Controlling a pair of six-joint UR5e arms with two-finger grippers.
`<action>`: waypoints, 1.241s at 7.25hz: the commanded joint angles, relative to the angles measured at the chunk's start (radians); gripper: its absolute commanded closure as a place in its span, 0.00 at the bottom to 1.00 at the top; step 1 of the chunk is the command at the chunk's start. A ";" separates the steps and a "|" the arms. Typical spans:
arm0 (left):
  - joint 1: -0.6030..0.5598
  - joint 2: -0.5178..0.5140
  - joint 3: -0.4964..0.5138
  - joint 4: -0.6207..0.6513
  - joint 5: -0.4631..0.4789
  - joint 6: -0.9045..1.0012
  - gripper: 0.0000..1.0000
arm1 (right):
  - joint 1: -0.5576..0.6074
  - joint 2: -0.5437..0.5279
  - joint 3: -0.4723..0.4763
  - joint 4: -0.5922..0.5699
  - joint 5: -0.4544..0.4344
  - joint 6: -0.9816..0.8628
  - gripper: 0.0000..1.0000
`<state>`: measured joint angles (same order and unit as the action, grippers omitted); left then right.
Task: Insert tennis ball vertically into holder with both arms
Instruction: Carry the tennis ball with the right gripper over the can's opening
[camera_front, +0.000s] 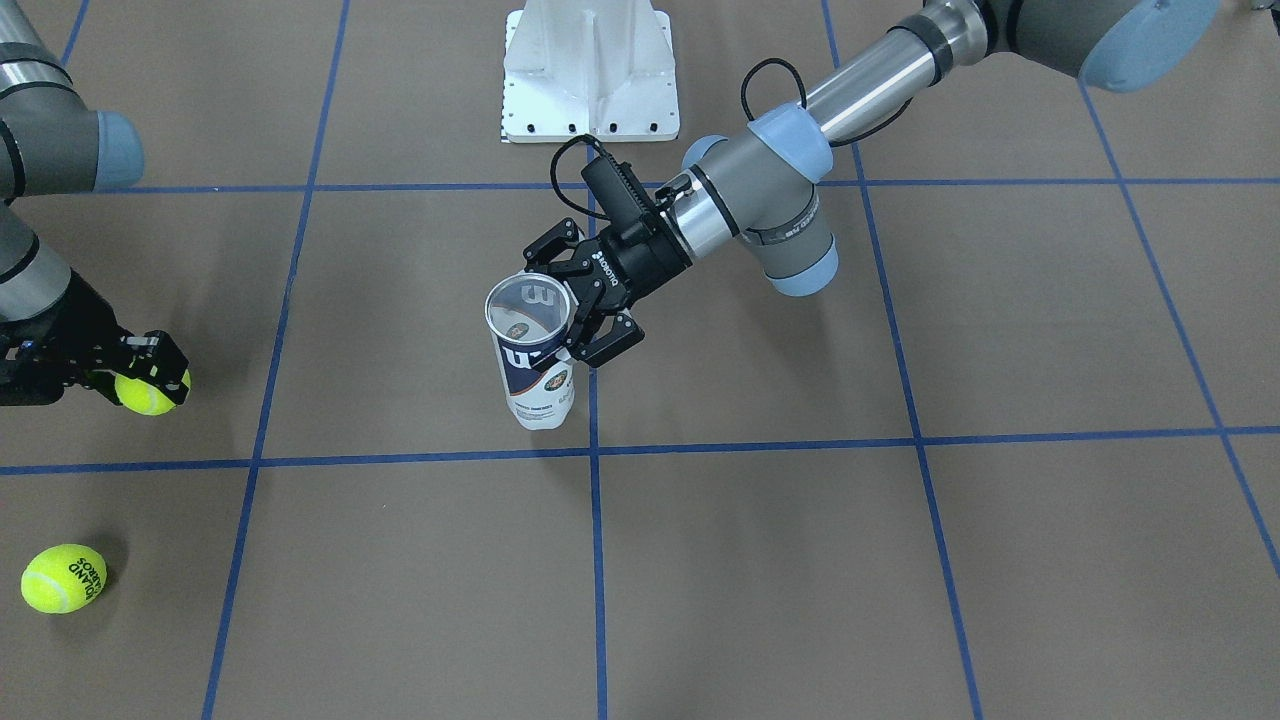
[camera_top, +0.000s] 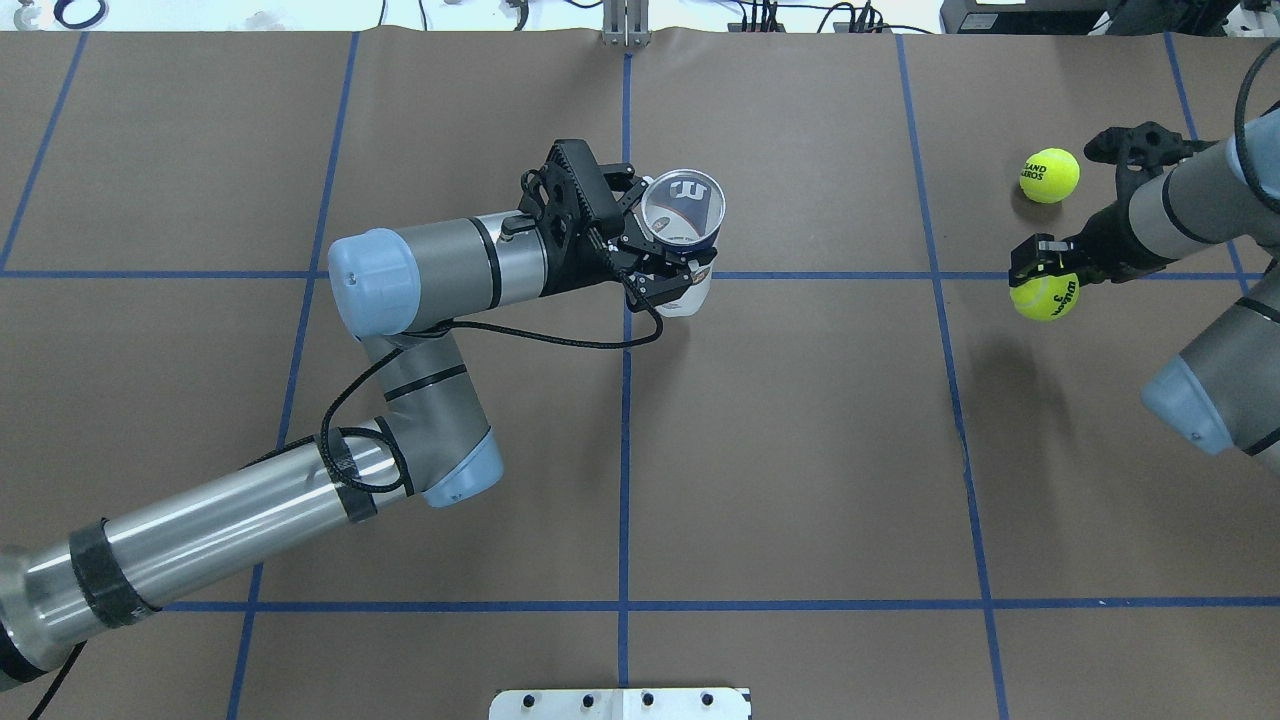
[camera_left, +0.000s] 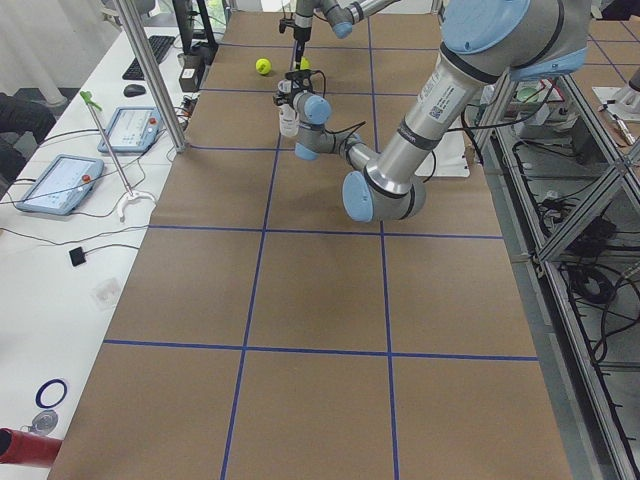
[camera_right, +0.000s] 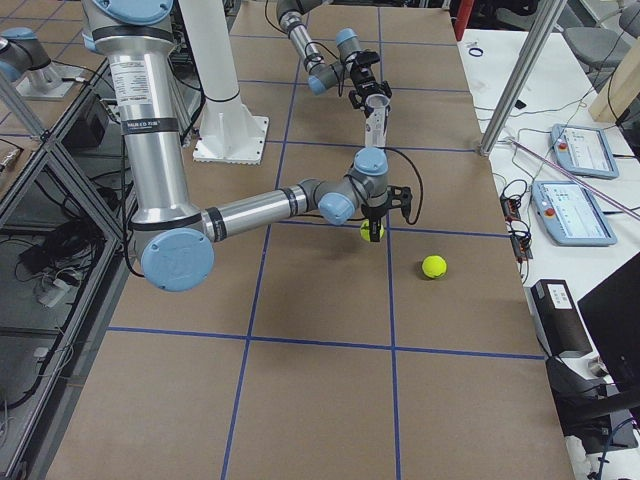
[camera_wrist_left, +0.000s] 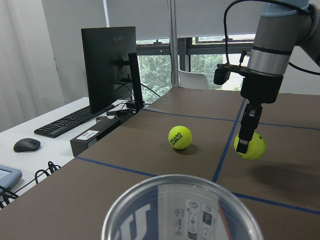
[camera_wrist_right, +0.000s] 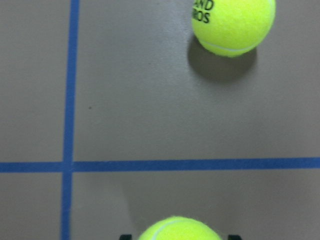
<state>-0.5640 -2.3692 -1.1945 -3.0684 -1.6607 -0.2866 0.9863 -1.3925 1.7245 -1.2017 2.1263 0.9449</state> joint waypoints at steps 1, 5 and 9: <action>-0.010 0.034 0.000 -0.012 -0.005 0.009 0.19 | 0.005 0.195 0.127 -0.324 0.032 0.101 1.00; -0.054 0.093 -0.017 -0.021 -0.097 0.009 0.20 | -0.095 0.410 0.152 -0.426 0.032 0.421 1.00; -0.039 0.110 -0.033 -0.018 -0.097 -0.115 0.20 | -0.132 0.547 0.115 -0.478 0.029 0.543 1.00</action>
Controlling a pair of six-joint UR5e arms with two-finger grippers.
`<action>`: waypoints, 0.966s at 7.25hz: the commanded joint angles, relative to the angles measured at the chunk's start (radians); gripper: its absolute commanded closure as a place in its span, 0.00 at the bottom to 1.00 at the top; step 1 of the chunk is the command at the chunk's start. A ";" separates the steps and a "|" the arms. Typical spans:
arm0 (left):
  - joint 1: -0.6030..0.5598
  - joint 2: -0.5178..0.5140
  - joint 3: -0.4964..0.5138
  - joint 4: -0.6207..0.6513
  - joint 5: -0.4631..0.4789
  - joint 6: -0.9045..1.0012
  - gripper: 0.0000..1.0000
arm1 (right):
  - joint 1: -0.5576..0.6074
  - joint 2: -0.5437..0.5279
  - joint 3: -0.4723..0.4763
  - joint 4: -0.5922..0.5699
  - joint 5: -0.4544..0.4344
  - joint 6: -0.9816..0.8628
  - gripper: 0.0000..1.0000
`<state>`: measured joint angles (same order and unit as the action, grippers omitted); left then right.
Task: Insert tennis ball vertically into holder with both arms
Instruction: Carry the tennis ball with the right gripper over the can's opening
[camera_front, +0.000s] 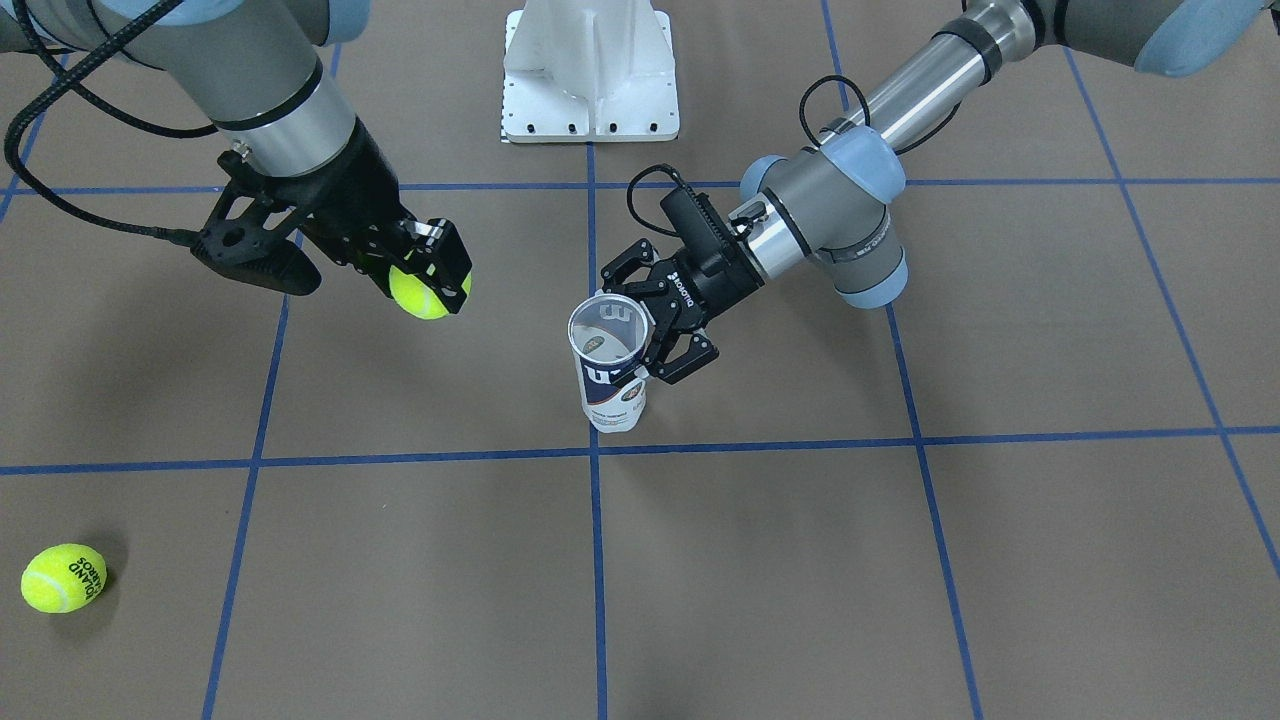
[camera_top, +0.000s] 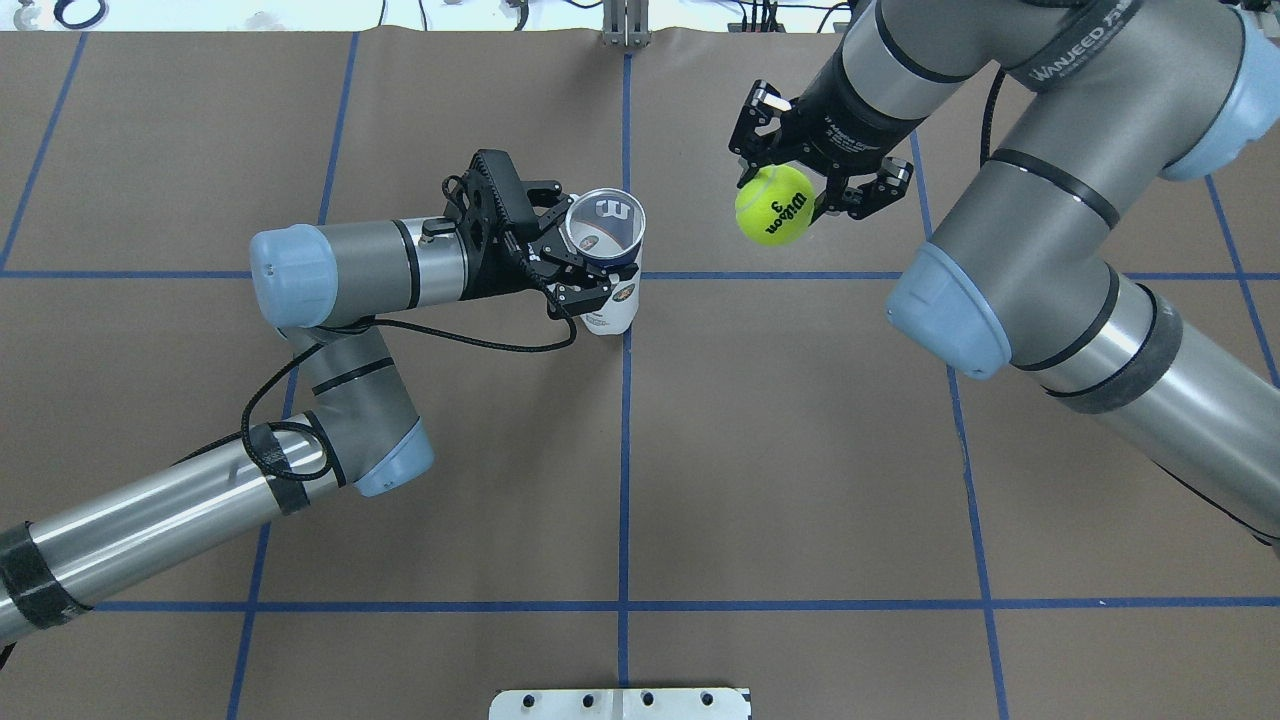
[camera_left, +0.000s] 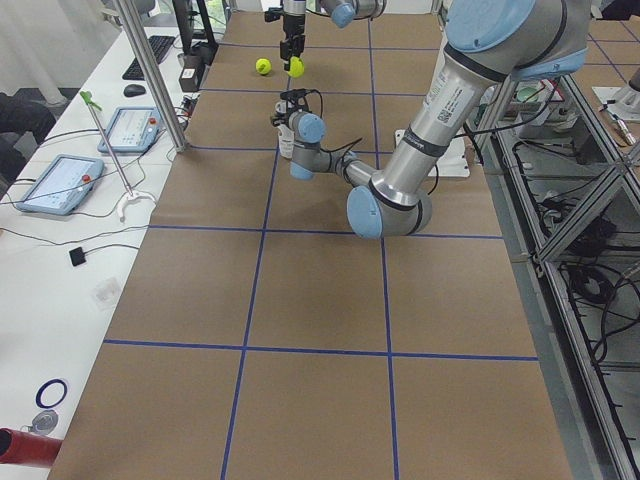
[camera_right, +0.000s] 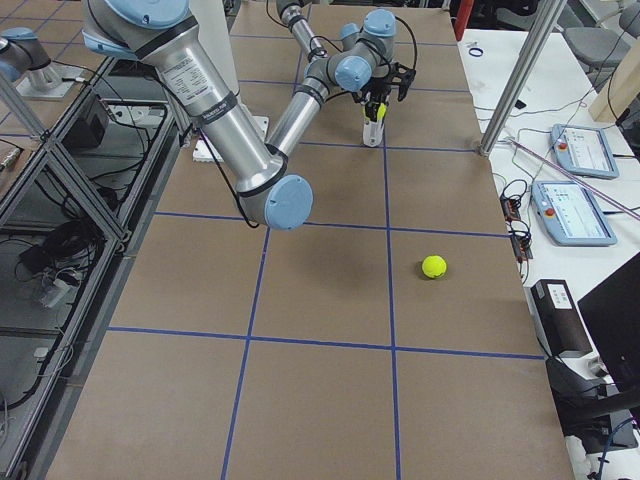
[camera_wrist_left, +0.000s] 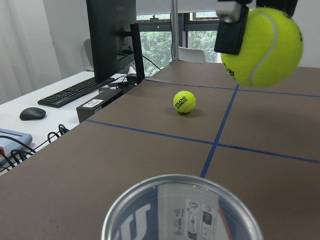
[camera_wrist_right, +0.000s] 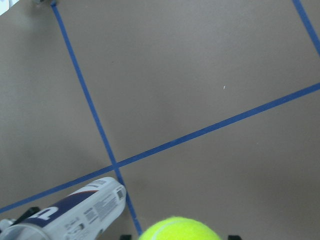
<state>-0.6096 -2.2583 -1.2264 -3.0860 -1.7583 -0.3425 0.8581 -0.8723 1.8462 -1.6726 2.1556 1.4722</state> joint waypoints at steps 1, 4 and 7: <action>0.008 -0.006 -0.001 -0.002 0.002 -0.059 0.21 | -0.004 0.032 -0.007 -0.007 0.000 0.016 1.00; 0.019 -0.009 0.008 -0.002 0.006 -0.055 0.20 | -0.007 0.106 -0.018 -0.060 -0.020 0.016 0.98; 0.024 -0.010 0.008 -0.003 0.008 -0.055 0.20 | -0.071 0.245 -0.155 -0.081 -0.138 0.016 0.78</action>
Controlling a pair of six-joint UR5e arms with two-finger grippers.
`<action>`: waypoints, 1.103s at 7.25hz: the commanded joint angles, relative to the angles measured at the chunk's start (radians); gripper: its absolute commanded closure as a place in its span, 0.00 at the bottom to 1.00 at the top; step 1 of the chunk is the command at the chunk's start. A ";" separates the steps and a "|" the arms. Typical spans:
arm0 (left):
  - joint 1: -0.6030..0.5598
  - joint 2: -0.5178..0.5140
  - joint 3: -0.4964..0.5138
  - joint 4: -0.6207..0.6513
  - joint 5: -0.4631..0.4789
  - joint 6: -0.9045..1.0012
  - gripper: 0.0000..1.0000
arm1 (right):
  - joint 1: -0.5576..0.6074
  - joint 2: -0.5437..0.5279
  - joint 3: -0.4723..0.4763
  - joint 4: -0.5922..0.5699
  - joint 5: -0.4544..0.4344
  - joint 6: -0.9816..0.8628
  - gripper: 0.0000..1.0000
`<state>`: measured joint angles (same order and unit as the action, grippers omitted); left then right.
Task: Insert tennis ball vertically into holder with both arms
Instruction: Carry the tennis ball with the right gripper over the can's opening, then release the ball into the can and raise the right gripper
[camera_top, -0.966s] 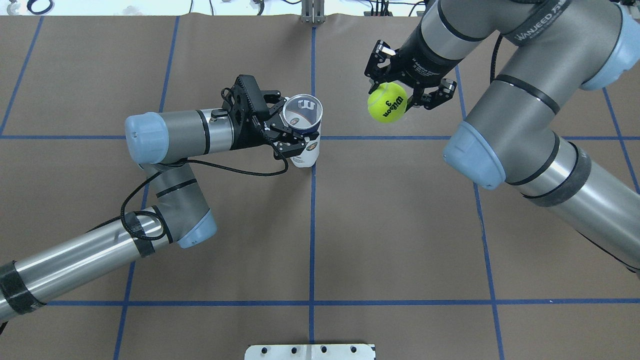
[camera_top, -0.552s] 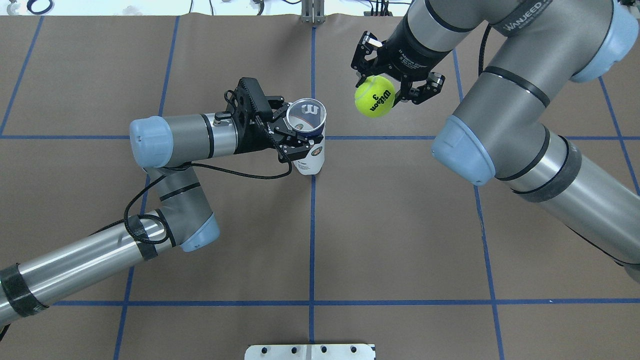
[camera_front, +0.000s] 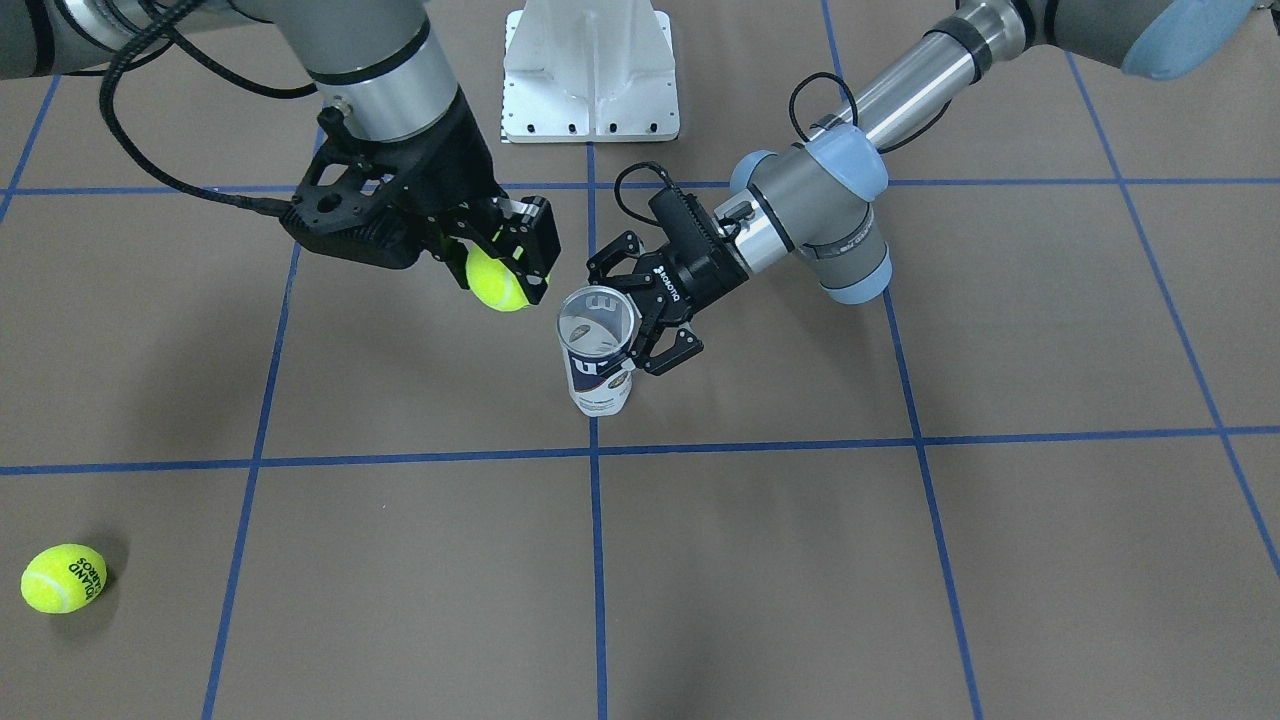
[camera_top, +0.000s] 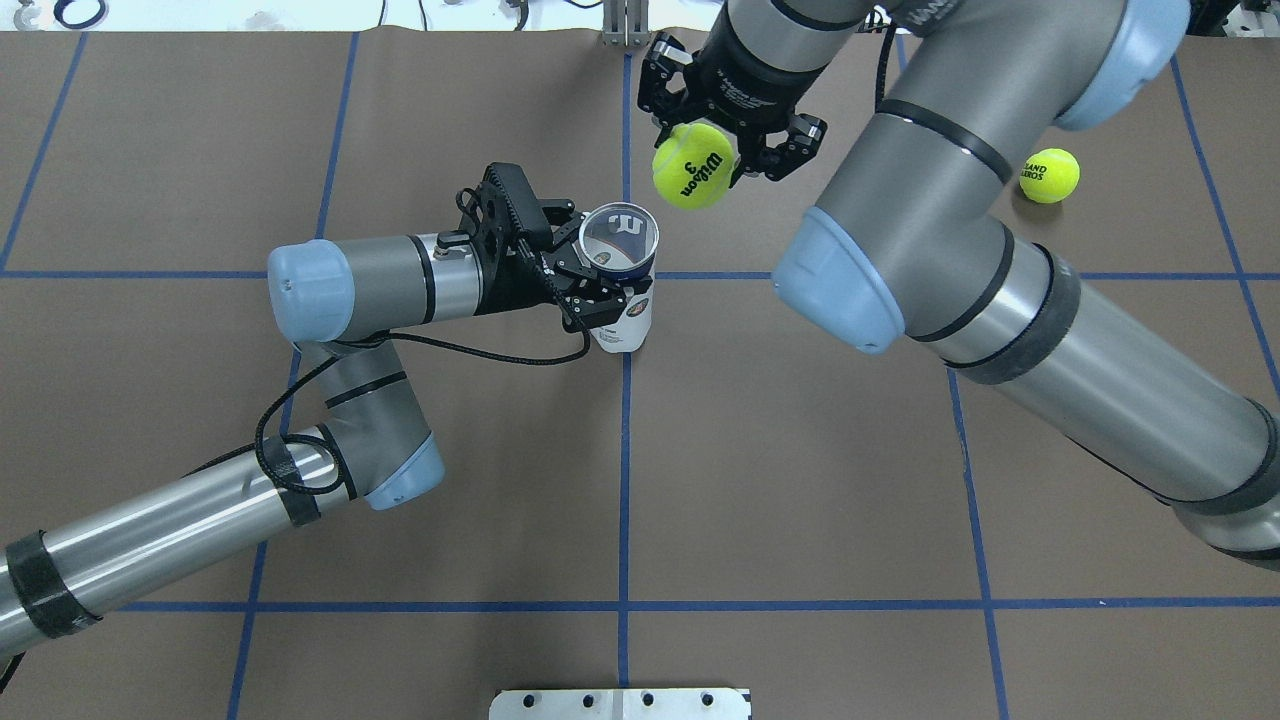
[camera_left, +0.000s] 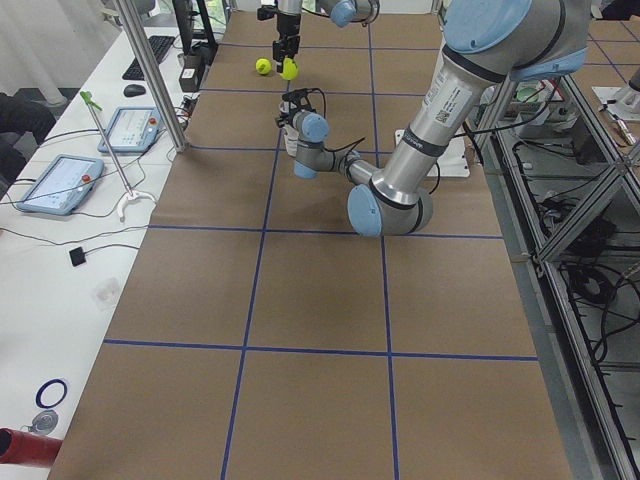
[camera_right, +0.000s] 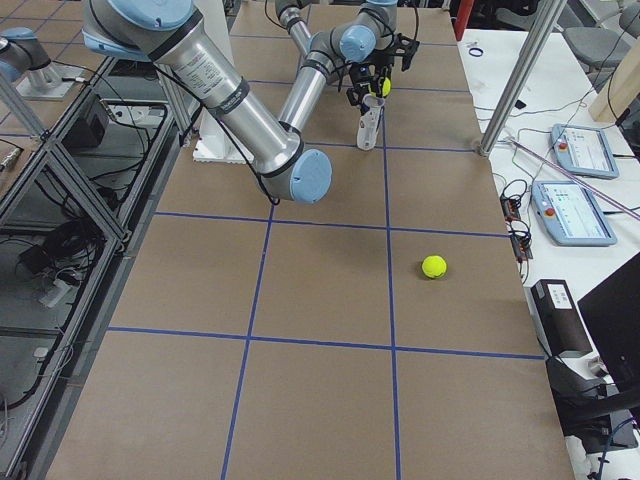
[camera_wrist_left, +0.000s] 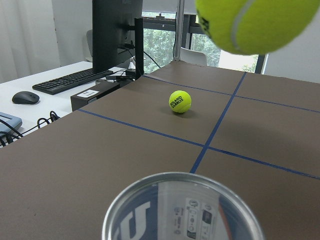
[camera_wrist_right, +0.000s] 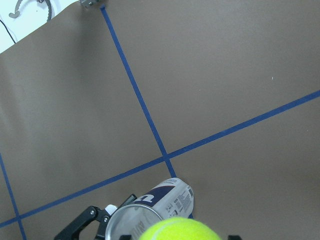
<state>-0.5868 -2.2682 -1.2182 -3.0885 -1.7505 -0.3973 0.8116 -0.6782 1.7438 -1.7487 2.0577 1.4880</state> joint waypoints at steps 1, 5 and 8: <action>0.001 -0.001 0.000 -0.001 0.000 0.000 0.20 | -0.041 0.077 -0.081 -0.005 -0.056 0.000 0.61; 0.001 0.001 0.000 -0.001 0.000 0.000 0.19 | -0.095 0.078 -0.093 -0.003 -0.125 0.000 0.07; 0.002 0.001 0.000 -0.001 0.000 0.000 0.19 | -0.095 0.075 -0.089 -0.003 -0.125 0.000 0.01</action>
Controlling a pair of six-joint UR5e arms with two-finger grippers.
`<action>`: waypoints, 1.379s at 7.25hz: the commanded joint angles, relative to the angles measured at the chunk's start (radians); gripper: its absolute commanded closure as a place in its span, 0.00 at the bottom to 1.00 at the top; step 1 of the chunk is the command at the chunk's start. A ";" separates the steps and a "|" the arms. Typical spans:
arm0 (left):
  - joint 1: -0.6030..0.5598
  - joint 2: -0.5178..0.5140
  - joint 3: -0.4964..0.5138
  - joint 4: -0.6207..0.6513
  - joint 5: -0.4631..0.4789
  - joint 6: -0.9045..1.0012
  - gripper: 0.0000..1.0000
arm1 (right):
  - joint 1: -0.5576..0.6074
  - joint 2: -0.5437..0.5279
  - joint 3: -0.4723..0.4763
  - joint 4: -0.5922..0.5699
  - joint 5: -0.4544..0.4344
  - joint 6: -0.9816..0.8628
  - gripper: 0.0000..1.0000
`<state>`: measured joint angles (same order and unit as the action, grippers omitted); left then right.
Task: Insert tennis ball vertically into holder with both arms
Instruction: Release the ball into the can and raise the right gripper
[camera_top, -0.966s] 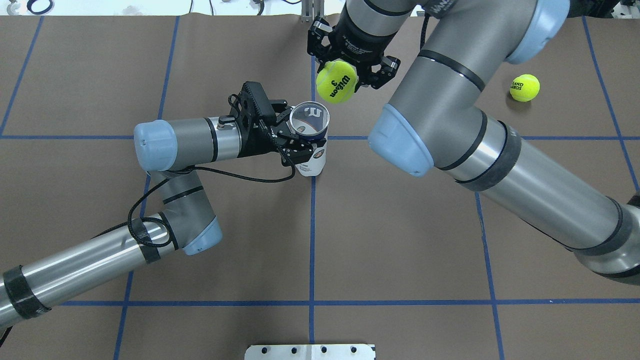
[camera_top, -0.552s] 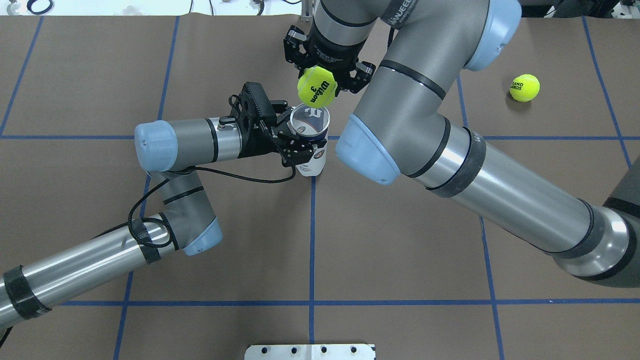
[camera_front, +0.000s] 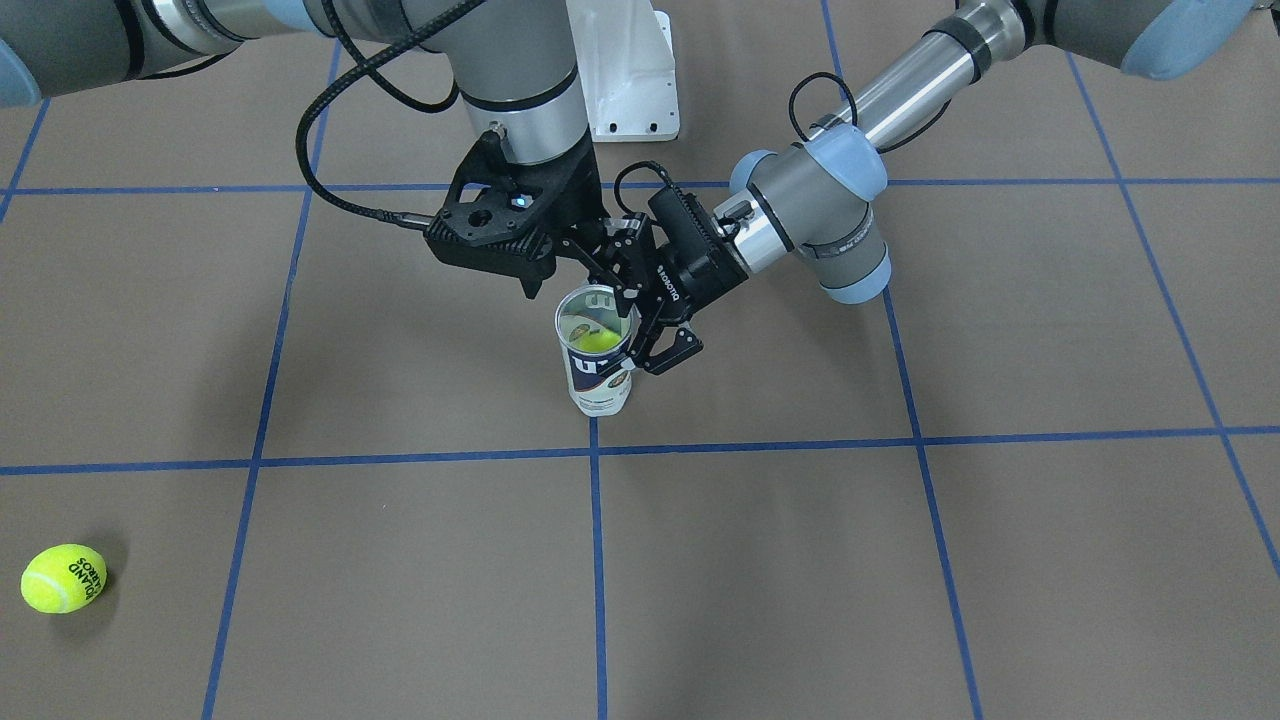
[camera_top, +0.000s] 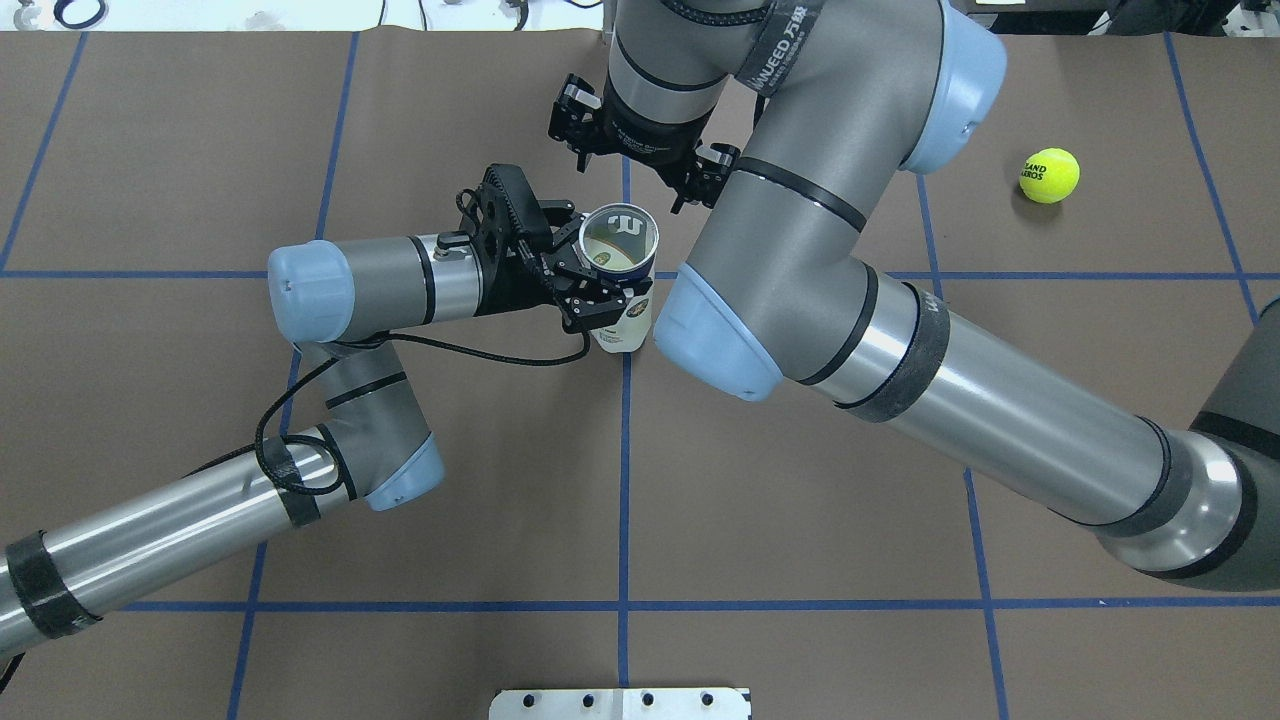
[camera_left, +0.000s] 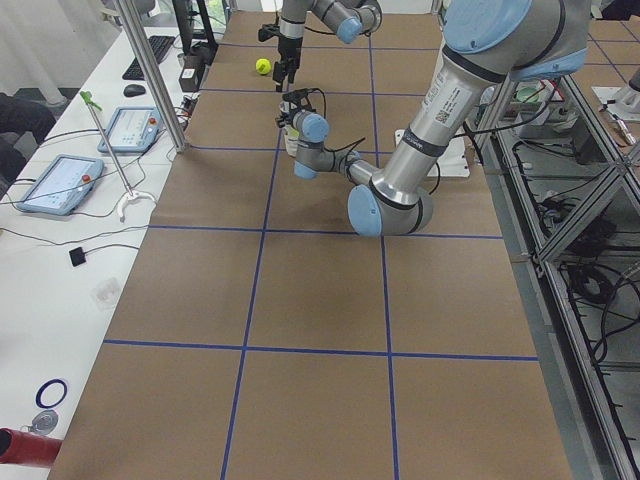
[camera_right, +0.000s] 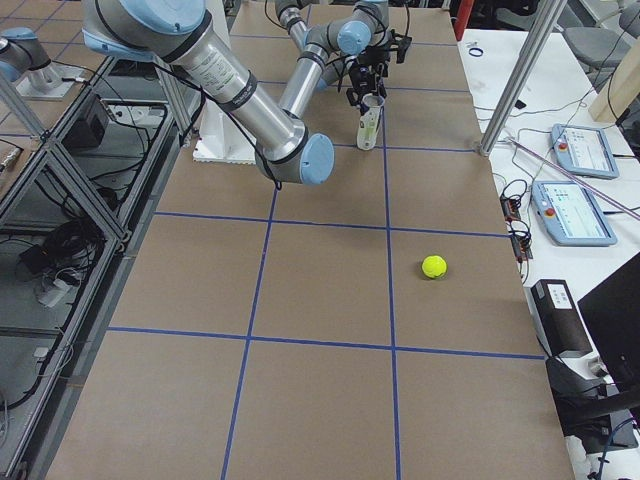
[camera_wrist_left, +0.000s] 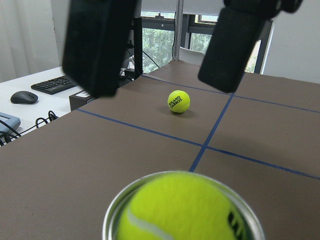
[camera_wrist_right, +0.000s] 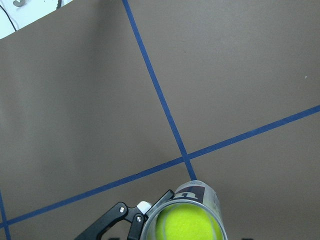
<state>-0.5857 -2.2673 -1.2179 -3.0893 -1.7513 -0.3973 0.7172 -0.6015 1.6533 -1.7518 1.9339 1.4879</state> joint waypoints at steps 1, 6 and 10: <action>0.001 0.000 0.000 0.000 0.001 0.000 0.19 | -0.001 -0.001 0.005 -0.002 -0.001 -0.002 0.01; 0.000 0.005 -0.003 -0.002 0.000 0.000 0.19 | 0.095 -0.171 0.095 0.000 0.037 -0.232 0.01; 0.001 0.009 -0.005 -0.003 0.001 0.000 0.17 | 0.382 -0.357 -0.150 0.160 0.166 -0.802 0.01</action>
<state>-0.5845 -2.2588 -1.2225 -3.0924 -1.7508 -0.3973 1.0156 -0.9246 1.6389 -1.7016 2.0504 0.8172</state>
